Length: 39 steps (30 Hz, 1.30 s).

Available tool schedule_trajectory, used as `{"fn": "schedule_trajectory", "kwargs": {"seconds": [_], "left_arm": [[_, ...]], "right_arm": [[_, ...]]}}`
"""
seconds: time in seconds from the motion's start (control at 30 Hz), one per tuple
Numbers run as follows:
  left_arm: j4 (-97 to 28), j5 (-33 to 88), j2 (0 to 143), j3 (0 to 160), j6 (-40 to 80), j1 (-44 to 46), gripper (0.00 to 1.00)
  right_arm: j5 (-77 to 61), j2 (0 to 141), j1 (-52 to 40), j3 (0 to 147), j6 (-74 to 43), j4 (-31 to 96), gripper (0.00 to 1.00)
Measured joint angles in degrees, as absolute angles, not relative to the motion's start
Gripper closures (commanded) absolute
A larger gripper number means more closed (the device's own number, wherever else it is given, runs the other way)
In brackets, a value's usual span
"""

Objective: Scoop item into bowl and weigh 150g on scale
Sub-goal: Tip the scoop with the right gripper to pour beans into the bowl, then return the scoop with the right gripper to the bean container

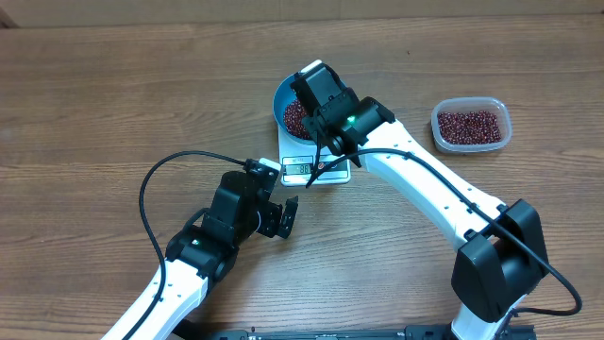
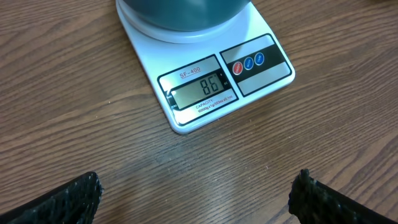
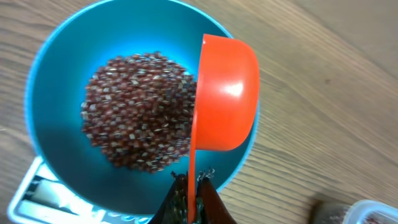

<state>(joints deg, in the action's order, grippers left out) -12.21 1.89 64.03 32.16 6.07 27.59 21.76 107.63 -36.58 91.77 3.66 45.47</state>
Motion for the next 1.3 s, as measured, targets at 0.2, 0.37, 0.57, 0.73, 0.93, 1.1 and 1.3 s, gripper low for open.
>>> {"fn": "schedule_trajectory", "kwargs": {"seconds": [0.2, 0.37, 0.57, 0.73, 0.93, 1.1, 1.3], "left_arm": [[-12.2, 1.9, 64.0, 32.2, 6.1, 27.6, 0.0], [-12.2, 1.9, 64.0, 32.2, 6.1, 27.6, 0.0], [-12.2, 1.9, 64.0, 32.2, 6.1, 27.6, 0.0], [-12.2, 1.9, 64.0, 32.2, 6.1, 27.6, 0.0], [-12.2, 1.9, 64.1, 32.2, 6.1, 27.6, 0.01], [-12.2, 1.9, 64.1, 32.2, 6.1, 27.6, 0.0], [-12.2, 1.9, 64.0, 32.2, 6.1, 27.6, 0.0]], "right_arm": [[16.6, 107.6, -35.2, 91.8, 3.6, 45.1, 0.96], [11.0, 107.0, -32.1, 91.9, 3.4, 45.1, 0.96], [-2.6, 100.9, -23.9, 91.9, 3.2, 46.9, 0.96], [-15.0, 94.6, -12.8, 92.7, 3.2, 50.8, 0.96], [-22.3, 91.9, 1.3, 93.2, 3.2, 57.2, 0.96], [-22.0, 91.9, 9.9, 93.2, 4.7, 62.8, 0.96], [-15.0, 94.6, 14.7, 93.2, 5.2, 65.7, 0.96]]}}
